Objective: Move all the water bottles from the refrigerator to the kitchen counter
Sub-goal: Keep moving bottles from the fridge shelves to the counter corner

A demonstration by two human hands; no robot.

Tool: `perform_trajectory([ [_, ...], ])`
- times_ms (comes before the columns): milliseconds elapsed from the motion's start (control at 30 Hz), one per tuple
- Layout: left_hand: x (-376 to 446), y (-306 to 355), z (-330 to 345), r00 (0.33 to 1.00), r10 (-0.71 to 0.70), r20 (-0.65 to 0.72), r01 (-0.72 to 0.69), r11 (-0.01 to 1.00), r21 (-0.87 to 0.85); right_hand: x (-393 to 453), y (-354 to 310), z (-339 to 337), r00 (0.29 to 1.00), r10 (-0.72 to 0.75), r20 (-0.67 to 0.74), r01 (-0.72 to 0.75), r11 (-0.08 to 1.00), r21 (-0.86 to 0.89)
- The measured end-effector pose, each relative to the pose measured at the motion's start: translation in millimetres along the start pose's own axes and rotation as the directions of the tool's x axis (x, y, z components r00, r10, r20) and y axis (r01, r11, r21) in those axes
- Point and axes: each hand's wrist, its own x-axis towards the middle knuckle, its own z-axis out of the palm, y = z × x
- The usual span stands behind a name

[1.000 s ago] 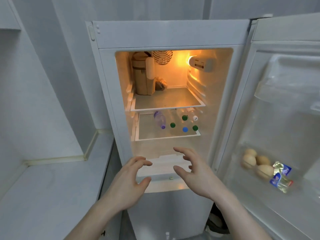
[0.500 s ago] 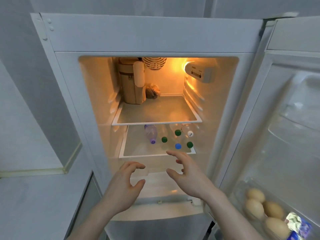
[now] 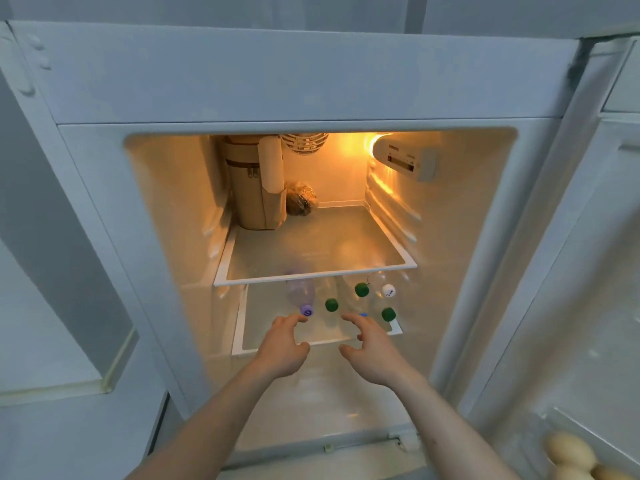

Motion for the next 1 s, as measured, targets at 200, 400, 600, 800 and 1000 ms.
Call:
perform_trajectory([
  [200,50.8,2.4,6.0,0.998,-0.036,0.059,0.033,0.999,0.039,67.5,-4.4,24.1,0.997,0.048,0.062,-0.039,0.988,-0.147],
  [400,78.1,5.2,12.9,0.991,-0.074,0.112,0.058,0.988,0.141,119.1,-2.0,39.9,0.985,0.123,0.118,-0.093,0.968,-0.232],
  [600,90.5,7.0,5.3,0.983,-0.093,0.157,0.066,0.983,0.169,148.8,-5.7,40.8,0.981,0.156,0.115,-0.112,0.941,-0.319],
  [800,67.0,-4.9,3.8,0.992,-0.118,0.05,0.113,0.989,0.097,141.6,-5.3,47.3,0.978,0.148,0.15,-0.081,0.921,-0.381],
  [1000,24.6,-4.1,1.7,0.97,-0.086,-0.226,0.088,0.996,-0.004,113.4,0.1,69.6,0.996,0.037,0.081,-0.009,0.946,-0.323],
])
